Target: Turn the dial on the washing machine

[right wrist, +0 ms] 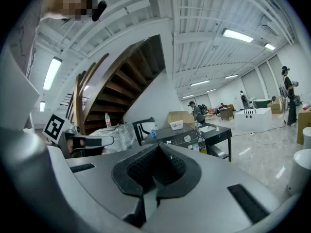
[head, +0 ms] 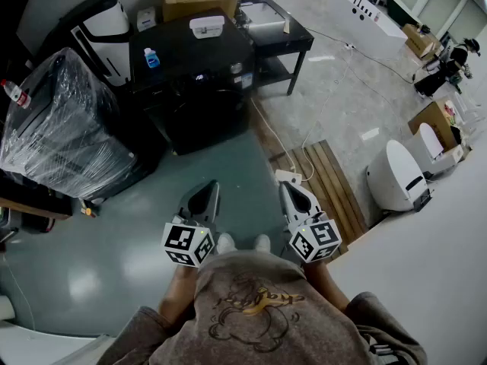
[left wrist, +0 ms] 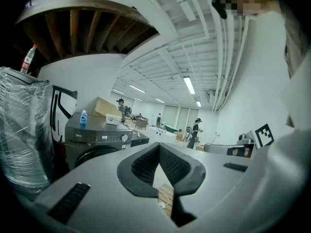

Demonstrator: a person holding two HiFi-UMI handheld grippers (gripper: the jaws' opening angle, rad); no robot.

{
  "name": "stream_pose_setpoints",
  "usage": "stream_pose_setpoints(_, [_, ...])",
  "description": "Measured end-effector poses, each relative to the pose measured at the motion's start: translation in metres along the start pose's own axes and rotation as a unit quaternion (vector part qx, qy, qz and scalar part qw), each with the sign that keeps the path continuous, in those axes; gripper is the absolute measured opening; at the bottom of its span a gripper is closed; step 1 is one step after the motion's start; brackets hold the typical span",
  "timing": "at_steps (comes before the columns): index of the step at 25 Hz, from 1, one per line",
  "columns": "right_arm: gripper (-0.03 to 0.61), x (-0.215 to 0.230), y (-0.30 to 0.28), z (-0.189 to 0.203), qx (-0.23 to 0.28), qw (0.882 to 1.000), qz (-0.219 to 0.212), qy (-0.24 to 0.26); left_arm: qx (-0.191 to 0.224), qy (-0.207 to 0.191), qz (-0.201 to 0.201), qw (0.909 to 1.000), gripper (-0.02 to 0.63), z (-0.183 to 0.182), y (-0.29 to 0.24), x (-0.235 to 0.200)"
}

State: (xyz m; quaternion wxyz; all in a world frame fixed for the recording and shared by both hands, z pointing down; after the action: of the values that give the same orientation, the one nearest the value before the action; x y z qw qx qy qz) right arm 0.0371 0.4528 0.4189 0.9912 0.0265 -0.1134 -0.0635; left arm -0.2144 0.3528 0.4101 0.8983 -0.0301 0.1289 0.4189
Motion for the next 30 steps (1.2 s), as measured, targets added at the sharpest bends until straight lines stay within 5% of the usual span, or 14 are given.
stream_pose_setpoints(30, [0.000, -0.014, -0.078, 0.035, 0.005, 0.998, 0.055, 0.010, -0.019, 0.000, 0.076, 0.9969, 0.000, 0.009, -0.051, -0.086])
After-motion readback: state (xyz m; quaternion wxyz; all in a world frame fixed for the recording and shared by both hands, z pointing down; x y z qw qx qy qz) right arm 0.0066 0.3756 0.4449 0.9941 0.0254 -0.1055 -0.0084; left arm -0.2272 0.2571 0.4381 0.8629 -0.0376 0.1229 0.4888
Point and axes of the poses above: the fingertips, and each gripper's own axes: y backward along the fingers, x to its right, z out of its underside, the point moved 10 cm from there along y, backward along the fingers, and after that the axes turned 12 degrees about x, right-handed, at the moved point
